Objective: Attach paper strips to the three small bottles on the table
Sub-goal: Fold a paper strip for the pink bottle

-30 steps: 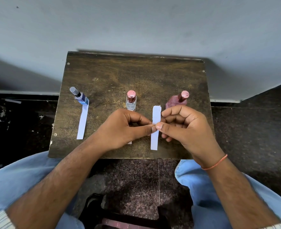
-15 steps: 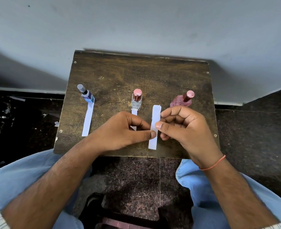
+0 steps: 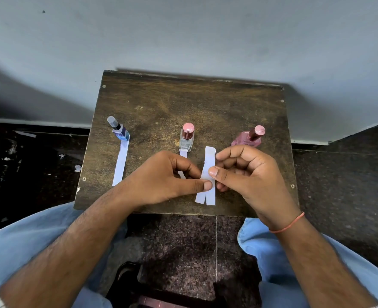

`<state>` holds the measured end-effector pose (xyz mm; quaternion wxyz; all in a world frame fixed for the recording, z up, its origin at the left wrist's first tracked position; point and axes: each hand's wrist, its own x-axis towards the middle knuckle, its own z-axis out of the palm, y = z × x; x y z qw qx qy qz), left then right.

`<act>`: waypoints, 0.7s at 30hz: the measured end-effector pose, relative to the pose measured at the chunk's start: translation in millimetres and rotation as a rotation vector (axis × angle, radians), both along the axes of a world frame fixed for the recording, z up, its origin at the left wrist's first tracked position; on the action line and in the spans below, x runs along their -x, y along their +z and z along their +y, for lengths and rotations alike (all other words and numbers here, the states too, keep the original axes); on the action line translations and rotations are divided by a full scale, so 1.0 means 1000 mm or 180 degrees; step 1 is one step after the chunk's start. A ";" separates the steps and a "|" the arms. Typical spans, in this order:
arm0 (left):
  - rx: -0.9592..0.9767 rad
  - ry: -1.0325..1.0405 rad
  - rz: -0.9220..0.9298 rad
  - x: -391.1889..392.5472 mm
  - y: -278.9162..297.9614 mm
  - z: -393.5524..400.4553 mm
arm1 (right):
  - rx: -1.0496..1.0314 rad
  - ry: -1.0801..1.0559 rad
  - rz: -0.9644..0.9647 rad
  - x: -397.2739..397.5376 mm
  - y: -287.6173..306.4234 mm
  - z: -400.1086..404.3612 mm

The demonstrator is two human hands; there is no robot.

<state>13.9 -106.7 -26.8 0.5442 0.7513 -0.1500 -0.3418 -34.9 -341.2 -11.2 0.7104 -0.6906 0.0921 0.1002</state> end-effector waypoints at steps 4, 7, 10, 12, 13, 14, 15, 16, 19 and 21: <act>-0.0060 -0.0008 0.0021 0.000 0.001 0.003 | -0.0050 0.0008 0.0010 0.001 0.002 0.000; -0.0118 -0.0008 0.0078 -0.001 0.005 0.004 | -0.0112 -0.0037 0.0024 0.001 0.003 -0.001; -0.0162 0.0017 0.0028 0.000 0.007 0.003 | -0.0188 -0.0020 0.0036 0.001 0.003 -0.002; -0.0161 0.0057 0.0011 0.001 0.008 0.001 | -0.0206 0.0027 0.0051 0.001 0.005 -0.001; -0.0178 0.0070 0.0009 0.001 0.008 0.000 | -0.0205 0.0047 0.0065 0.001 0.005 -0.001; -0.0181 0.0086 0.0006 0.001 0.009 -0.001 | -0.0199 0.0061 0.0082 0.001 0.005 -0.001; -0.0168 0.0099 0.0001 0.000 0.009 -0.002 | -0.0191 0.0074 0.0097 0.001 0.005 -0.001; -0.0138 0.0108 -0.0006 0.000 0.009 -0.002 | -0.0194 0.0089 0.0111 0.000 0.006 -0.001; 0.0064 0.0191 -0.0099 -0.003 0.008 -0.002 | -0.0252 0.0132 0.0146 -0.002 0.008 0.000; 0.0248 0.0297 -0.0164 -0.004 0.007 -0.002 | -0.0289 0.0168 0.0191 -0.003 0.008 0.002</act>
